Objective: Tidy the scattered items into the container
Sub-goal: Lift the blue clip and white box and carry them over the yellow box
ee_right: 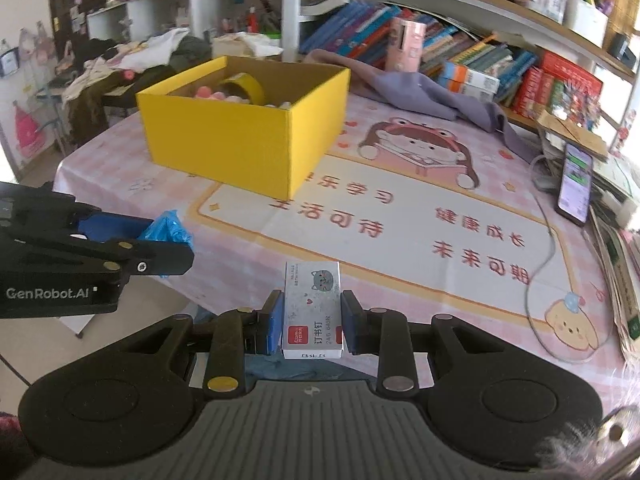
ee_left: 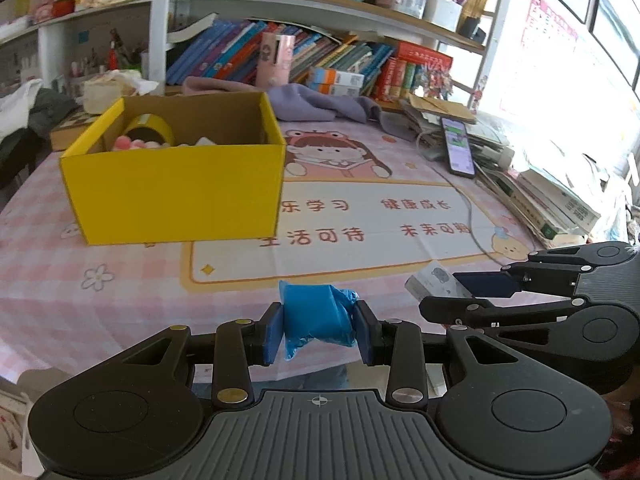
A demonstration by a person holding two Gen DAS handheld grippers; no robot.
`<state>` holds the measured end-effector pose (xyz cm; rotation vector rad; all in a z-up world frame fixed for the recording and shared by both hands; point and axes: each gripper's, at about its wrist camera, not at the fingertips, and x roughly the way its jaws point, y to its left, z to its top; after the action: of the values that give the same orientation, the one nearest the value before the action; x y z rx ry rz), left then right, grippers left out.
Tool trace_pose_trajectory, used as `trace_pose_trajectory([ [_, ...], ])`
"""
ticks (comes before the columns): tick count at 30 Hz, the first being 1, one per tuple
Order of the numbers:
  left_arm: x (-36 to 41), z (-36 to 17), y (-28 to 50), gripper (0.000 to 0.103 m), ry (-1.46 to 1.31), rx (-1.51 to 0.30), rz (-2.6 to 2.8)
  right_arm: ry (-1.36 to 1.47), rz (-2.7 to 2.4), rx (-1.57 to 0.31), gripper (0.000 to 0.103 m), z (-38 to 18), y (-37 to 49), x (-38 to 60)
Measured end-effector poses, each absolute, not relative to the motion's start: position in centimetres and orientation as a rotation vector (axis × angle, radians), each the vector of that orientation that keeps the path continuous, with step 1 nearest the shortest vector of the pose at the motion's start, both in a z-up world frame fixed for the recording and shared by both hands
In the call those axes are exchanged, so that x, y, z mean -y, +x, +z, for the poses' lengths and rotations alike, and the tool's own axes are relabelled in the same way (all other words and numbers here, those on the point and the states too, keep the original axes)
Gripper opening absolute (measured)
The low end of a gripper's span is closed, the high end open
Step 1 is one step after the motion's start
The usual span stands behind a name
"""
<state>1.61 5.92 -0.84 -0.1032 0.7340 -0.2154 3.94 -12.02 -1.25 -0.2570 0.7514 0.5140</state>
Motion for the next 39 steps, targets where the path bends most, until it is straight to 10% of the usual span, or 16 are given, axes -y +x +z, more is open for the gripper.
trace_pose_trajectory([
  [39,-13.0,0.5,1.4,0.035,-0.130,-0.680,0.005,-0.322,0.780,-0.686,0.028,-0.7,5.6,3.7],
])
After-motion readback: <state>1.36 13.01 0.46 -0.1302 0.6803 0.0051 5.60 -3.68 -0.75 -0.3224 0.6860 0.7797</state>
